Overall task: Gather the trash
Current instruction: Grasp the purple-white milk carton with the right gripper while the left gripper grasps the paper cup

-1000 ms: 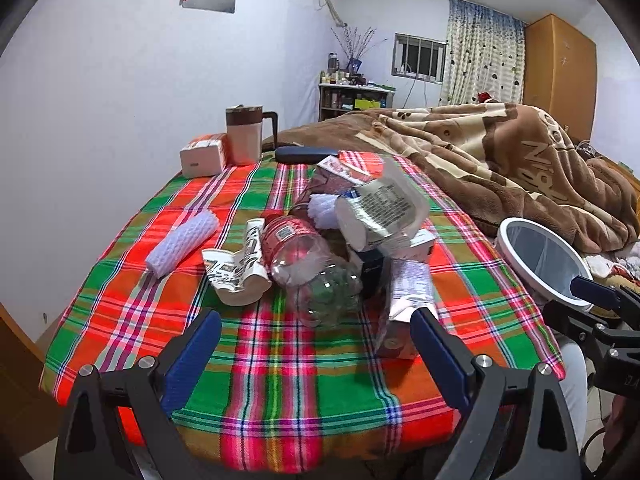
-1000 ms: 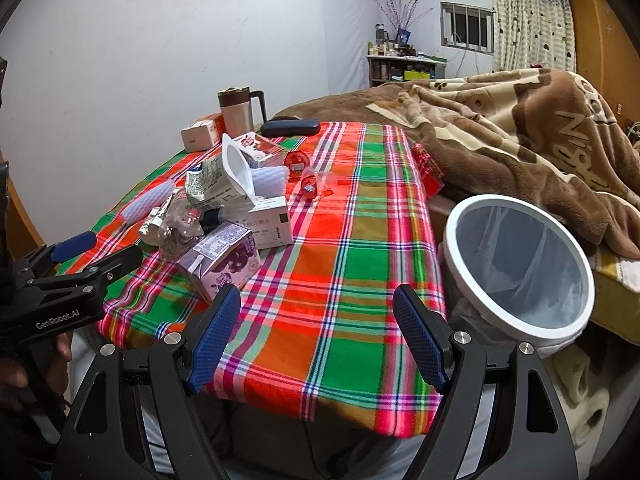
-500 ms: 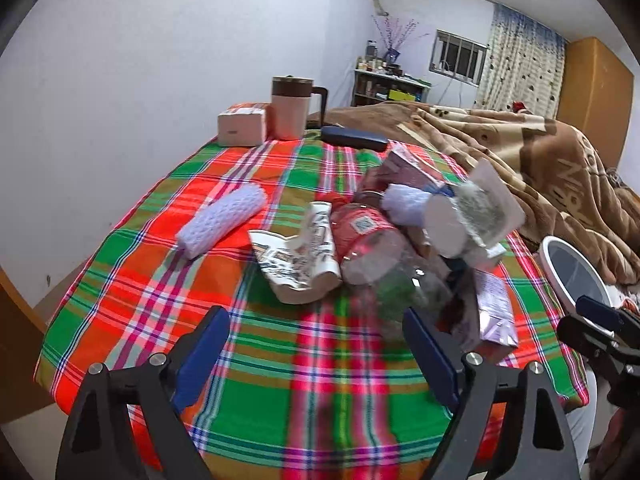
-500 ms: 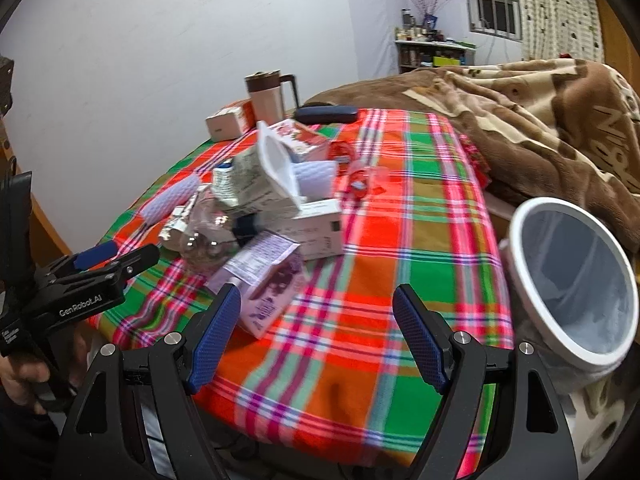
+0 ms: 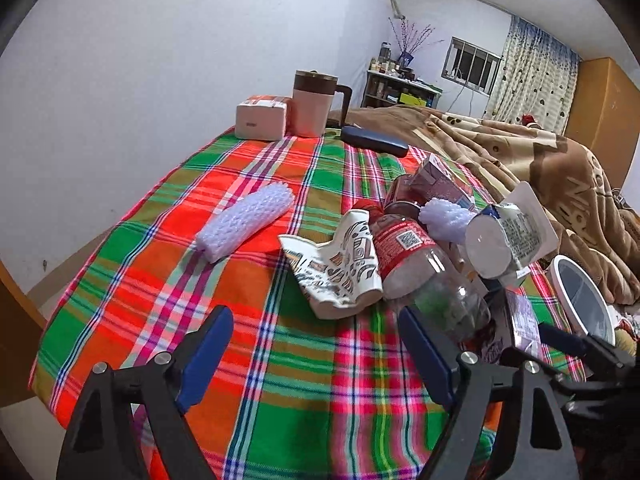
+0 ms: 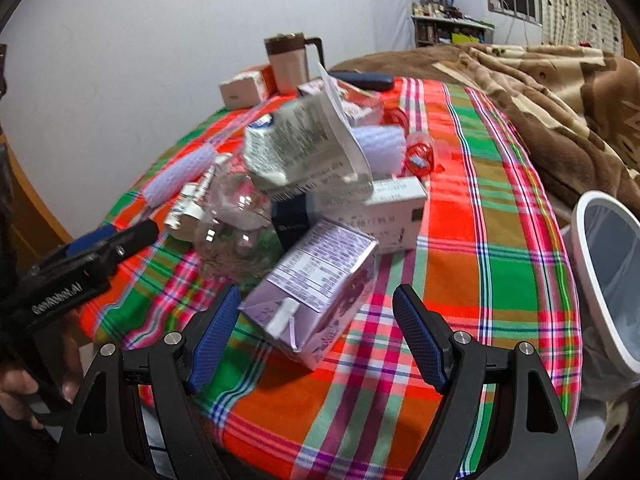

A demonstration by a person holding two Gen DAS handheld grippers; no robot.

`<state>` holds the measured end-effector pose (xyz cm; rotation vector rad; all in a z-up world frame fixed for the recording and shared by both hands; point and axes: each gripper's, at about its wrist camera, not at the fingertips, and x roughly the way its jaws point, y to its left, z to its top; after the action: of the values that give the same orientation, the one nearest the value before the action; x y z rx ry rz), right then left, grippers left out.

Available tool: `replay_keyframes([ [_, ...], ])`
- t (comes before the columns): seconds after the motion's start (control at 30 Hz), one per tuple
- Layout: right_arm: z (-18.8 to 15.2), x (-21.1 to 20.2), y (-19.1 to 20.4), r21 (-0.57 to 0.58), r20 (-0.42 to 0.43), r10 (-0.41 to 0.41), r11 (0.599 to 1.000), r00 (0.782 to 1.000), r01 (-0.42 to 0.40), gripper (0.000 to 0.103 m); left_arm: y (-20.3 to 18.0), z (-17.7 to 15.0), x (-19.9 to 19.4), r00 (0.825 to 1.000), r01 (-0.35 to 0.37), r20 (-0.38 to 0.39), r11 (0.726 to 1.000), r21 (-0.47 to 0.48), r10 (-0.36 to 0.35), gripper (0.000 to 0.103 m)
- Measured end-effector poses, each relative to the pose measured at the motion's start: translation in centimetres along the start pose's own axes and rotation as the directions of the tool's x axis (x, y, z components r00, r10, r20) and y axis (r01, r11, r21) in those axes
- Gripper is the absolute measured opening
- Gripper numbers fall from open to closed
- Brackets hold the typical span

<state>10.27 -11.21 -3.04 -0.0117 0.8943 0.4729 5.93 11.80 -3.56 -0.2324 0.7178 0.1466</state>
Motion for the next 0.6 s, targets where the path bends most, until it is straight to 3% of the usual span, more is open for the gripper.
replay_keyframes([
  [0.13,-0.2,-0.2,-1.1,0.032,-0.004,-0.034,0.999,0.999,0.034,0.08,-0.9,0.6,1.2,1.0,0.019,-0.005,1.0,0.021,-0.019,0.085],
  [0.23,-0.2,-0.5,-1.9,0.055,0.005,-0.071,0.996,0.997,0.07,0.072,-1.4,1.0,2.4,1.0,0.022,-0.014,0.999,0.034,-0.021,0.076],
  [0.37,-0.1,-0.8,-2.8,0.091,0.017,-0.097,0.991,0.995,0.095,0.066,-1.8,1.6,4.4,0.999,0.008,-0.047,0.999,0.044,-0.005,0.057],
  [0.47,0.1,-0.3,-2.7,0.092,0.017,-0.099,0.991,0.995,0.097,0.062,-1.8,1.9,5.0,0.999,0.0,-0.047,0.999,0.051,0.003,0.057],
  [0.53,0.3,0.0,-2.7,0.085,0.013,-0.094,0.992,0.995,0.093,0.052,-1.9,2.1,5.2,0.999,-0.006,-0.045,0.998,0.06,0.008,0.056],
  [0.6,0.3,0.3,-2.7,0.078,0.005,-0.09,0.993,0.996,0.089,0.044,-2.0,2.1,5.1,0.999,-0.012,-0.039,0.997,0.071,0.015,0.048],
])
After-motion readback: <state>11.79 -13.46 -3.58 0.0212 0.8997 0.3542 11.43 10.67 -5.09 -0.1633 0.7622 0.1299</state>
